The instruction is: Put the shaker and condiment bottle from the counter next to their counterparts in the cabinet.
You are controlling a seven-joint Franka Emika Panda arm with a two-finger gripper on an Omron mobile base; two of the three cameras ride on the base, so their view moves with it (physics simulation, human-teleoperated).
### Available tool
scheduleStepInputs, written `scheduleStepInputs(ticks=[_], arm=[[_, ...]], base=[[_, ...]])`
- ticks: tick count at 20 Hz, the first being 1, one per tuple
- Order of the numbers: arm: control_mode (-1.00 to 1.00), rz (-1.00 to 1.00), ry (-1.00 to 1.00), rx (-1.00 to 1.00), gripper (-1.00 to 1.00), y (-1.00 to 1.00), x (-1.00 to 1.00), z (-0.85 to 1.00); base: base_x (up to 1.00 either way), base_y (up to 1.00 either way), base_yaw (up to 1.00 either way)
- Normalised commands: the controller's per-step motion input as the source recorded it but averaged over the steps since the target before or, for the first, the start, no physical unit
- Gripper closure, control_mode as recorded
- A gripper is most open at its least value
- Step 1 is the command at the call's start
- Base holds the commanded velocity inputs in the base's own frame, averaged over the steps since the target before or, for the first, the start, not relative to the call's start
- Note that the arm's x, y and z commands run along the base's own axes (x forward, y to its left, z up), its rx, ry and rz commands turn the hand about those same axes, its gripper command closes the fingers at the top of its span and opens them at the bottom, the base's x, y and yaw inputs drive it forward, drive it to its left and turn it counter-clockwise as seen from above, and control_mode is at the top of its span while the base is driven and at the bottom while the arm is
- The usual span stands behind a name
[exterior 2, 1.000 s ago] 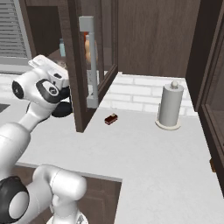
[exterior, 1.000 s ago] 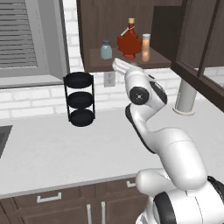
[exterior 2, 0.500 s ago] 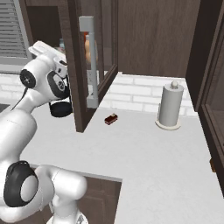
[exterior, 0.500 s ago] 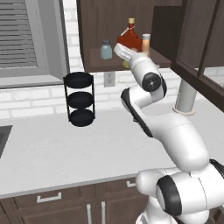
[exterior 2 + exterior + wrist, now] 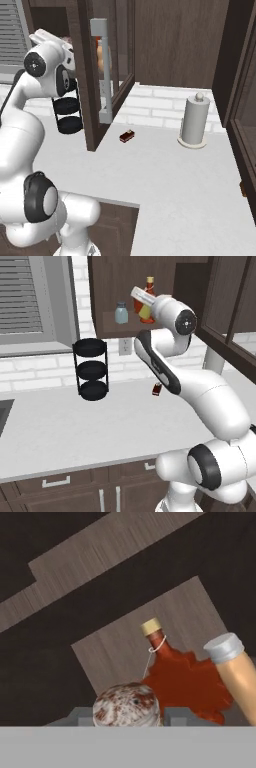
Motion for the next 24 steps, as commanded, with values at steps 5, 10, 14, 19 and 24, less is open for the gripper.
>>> scheduleStepInputs(ticks=[5, 10, 14, 19, 24], arm=[[-1.00, 0.00, 0.00, 0.00, 1.00, 0.03, 0.13, 0.00], [-1.00, 0.00, 0.00, -0.07, 1.00, 0.12, 0.08, 0.00], [-1.00, 0.00, 0.04, -0.15, 1.00, 0.22, 0.06, 0.00], [-1.00, 0.00, 0.04, -0.09, 1.00, 0.06, 0.06, 0.00], [-1.00, 0.00, 0.05, -0.02, 1.00, 0.00, 0.15, 0.00]], base=[[0.00, 0.00, 0.00], [0.00, 0.00, 0.00], [0.00, 0.00, 0.00], [0.00, 0.00, 0.00], [0.00, 0.00, 0.00]])
